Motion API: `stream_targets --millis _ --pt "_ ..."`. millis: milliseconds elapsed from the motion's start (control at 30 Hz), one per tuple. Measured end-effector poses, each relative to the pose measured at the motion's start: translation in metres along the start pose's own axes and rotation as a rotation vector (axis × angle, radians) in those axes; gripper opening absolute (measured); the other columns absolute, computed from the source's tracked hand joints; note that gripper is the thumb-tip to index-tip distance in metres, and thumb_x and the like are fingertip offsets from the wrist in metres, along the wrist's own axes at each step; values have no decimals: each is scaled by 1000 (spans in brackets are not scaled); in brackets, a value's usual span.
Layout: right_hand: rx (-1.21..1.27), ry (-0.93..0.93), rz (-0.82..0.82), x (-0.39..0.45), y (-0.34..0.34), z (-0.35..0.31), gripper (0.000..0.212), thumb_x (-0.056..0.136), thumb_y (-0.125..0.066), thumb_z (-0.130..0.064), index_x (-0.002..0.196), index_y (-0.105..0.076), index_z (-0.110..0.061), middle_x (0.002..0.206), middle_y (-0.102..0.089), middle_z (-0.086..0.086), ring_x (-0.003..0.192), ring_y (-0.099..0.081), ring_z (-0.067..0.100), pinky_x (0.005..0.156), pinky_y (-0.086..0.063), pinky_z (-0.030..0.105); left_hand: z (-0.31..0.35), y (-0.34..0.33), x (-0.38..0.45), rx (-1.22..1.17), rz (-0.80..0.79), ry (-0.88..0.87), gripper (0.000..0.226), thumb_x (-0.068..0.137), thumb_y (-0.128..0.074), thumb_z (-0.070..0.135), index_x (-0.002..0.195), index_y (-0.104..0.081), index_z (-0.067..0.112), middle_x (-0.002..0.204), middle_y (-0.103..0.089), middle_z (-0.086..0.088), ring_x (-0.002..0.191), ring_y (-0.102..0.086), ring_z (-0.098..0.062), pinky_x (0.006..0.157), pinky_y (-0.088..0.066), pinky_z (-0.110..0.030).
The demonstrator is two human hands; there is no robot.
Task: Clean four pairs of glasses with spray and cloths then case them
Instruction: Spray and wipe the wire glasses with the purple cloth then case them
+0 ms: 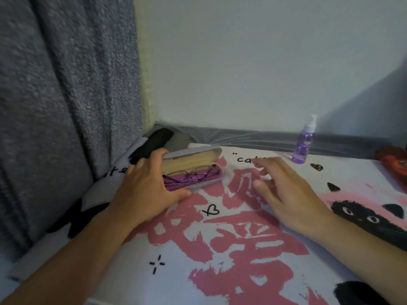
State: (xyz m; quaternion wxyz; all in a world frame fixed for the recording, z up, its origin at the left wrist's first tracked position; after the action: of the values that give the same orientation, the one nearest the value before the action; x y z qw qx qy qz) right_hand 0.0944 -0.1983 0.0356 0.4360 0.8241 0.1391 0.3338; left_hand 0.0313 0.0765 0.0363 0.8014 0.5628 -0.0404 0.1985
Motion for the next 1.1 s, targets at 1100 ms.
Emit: stream_targets --millis 1100 --pt "633 -322 242 51 25 -13 17 103 -54 -11 94 -67 -16 86 -75 1 75 -68 13 71 -52 35 5 3 -11 -127 61 -246 91 80 -56 76 154 -15 45 148 -21 10 137 -28 -13 110 -31 -37"
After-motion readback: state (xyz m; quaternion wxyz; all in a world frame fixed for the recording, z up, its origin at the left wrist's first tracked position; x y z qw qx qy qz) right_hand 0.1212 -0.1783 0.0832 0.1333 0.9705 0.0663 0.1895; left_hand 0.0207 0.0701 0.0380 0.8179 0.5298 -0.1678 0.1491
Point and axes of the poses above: each hand's wrist, its own x-axis towards the middle knuckle, its own y-axis out of the back of the hand, z = x × y, the point moved 9 cm from there along x, towards the middle knuckle
